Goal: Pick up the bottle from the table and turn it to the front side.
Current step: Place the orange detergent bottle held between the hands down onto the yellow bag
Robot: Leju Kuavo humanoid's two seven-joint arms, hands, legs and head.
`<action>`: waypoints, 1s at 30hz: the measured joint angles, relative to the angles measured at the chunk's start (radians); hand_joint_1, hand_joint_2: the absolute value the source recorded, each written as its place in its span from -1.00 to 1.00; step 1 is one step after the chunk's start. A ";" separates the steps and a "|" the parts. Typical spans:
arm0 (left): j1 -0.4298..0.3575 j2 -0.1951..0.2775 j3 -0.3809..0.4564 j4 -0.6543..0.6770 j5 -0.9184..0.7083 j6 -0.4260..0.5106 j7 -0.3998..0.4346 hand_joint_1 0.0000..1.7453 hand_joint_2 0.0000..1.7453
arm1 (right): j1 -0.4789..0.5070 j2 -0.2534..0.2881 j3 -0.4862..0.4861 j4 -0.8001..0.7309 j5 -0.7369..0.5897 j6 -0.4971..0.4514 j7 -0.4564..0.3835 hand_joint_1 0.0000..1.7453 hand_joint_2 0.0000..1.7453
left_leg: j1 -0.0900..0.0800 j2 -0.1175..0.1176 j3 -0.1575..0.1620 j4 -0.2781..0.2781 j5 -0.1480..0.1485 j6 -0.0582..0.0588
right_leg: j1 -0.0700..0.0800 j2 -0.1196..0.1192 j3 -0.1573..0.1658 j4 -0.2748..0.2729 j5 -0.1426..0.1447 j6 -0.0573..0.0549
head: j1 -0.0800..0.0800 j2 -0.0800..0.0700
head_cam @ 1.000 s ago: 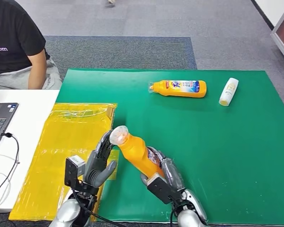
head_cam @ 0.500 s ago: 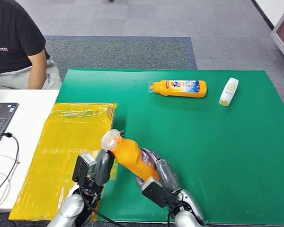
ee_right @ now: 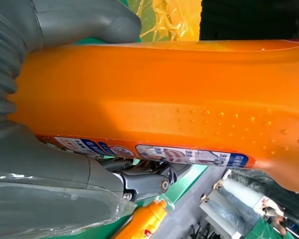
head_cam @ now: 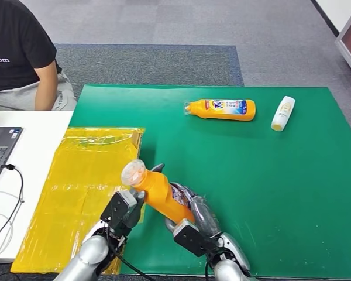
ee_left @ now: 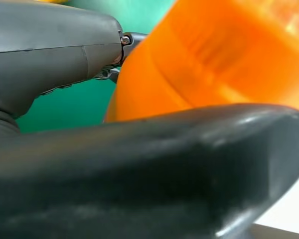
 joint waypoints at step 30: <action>-0.041 0.014 -0.017 -0.015 -0.032 0.027 -0.076 -0.88 1.00 | -0.019 0.000 0.011 0.000 -0.002 0.001 -0.013 1.00 1.00 | 0.000 0.000 -0.002 0.000 0.000 0.000 | 0.000 0.000 -0.002 0.000 0.000 0.000 | 0.000 0.000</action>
